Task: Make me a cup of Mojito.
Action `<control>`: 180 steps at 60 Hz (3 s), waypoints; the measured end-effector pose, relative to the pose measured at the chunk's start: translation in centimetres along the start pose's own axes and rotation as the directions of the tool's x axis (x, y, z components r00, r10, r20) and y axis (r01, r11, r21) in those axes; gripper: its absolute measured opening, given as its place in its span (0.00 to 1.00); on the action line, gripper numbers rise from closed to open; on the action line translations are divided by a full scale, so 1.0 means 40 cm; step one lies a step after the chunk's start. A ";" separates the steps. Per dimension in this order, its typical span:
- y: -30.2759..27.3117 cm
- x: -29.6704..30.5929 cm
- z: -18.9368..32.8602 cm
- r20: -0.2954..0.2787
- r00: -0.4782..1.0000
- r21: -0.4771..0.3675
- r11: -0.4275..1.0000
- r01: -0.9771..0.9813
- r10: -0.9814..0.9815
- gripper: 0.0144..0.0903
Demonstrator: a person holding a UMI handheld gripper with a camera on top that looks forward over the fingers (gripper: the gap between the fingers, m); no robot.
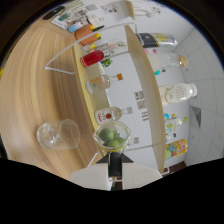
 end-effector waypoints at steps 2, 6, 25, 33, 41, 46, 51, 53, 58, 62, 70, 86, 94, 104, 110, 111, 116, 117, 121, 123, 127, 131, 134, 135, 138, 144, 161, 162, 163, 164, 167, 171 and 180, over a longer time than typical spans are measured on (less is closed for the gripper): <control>-0.008 0.002 -0.001 -0.005 0.998 0.012 0.998 0.065 -0.065 0.01; -0.019 0.000 0.003 -0.005 0.984 0.038 0.984 0.176 -0.176 0.01; -0.043 -0.007 0.006 -0.079 0.857 0.110 0.850 0.515 -0.510 0.01; -0.051 -0.012 -0.002 -0.095 0.838 0.131 0.827 0.546 -0.538 0.01; -0.046 -0.004 -0.004 -0.094 0.867 0.131 0.857 0.498 -0.490 0.01; -0.048 0.004 -0.010 -0.095 0.895 0.140 0.884 0.446 -0.436 0.01; -0.049 0.021 -0.018 -0.082 0.940 0.151 0.928 0.341 -0.332 0.01; -0.049 0.034 -0.026 -0.073 0.962 0.158 0.949 0.272 -0.263 0.01; -0.041 0.077 -0.050 -0.052 0.998 0.166 0.985 0.048 -0.040 0.01; -0.029 0.120 -0.073 -0.020 0.981 0.175 0.966 -0.187 0.194 0.01; 0.055 0.177 -0.099 0.034 0.786 0.137 0.776 -0.615 0.617 0.01; 0.322 -0.027 -0.032 0.109 0.363 -0.160 0.376 -0.912 0.926 0.01; 0.426 -0.193 0.010 0.107 0.284 -0.317 0.303 -0.899 0.953 0.01; 0.496 -0.339 0.031 0.107 0.226 -0.443 0.250 -0.861 0.968 0.01; 0.512 -0.390 0.037 0.112 0.220 -0.476 0.247 -0.844 0.969 0.01; 0.513 -0.396 0.037 0.112 0.216 -0.481 0.244 -0.842 0.970 0.02; 0.520 -0.413 0.037 0.109 0.202 -0.499 0.229 -0.836 0.973 0.03; 0.520 -0.414 0.037 0.110 0.201 -0.497 0.229 -0.837 0.973 0.03; 0.517 -0.416 0.037 0.120 0.201 -0.494 0.234 -0.837 0.972 0.04; 0.517 -0.419 0.038 0.123 0.202 -0.496 0.236 -0.835 0.972 0.05; 0.520 -0.420 0.039 0.124 0.206 -0.500 0.241 -0.832 0.971 0.23; 0.525 -0.403 0.039 0.115 0.224 -0.476 0.252 -0.843 0.968 0.46; 0.528 -0.385 0.033 0.111 0.248 -0.470 0.270 -0.840 0.962 0.65; 0.526 -0.377 0.030 0.109 0.255 -0.463 0.277 -0.842 0.961 0.84; 0.517 -0.346 0.021 0.104 0.277 -0.435 0.294 -0.851 0.955 0.90; 0.471 -0.247 -0.016 0.078 0.301 -0.356 0.308 -0.882 0.951 0.95; 0.180 -0.066 -0.177 0.077 0.268 -0.175 0.277 -0.945 0.960 0.93; 0.162 -0.068 -0.185 0.081 0.266 -0.172 0.276 -0.946 0.961 0.93; 0.145 -0.071 -0.193 0.084 0.264 -0.170 0.275 -0.946 0.961 0.94; 0.128 -0.075 -0.201 0.087 0.264 -0.169 0.275 -0.946 0.961 0.94; 0.079 -0.097 -0.223 0.098 0.266 -0.166 0.279 -0.946 0.959 0.95; 0.033 -0.132 -0.242 0.107 0.272 -0.180 0.288 -0.941 0.956 0.94; -0.040 -0.223 -0.260 0.122 0.263 -0.225 0.284 -0.932 0.957 0.94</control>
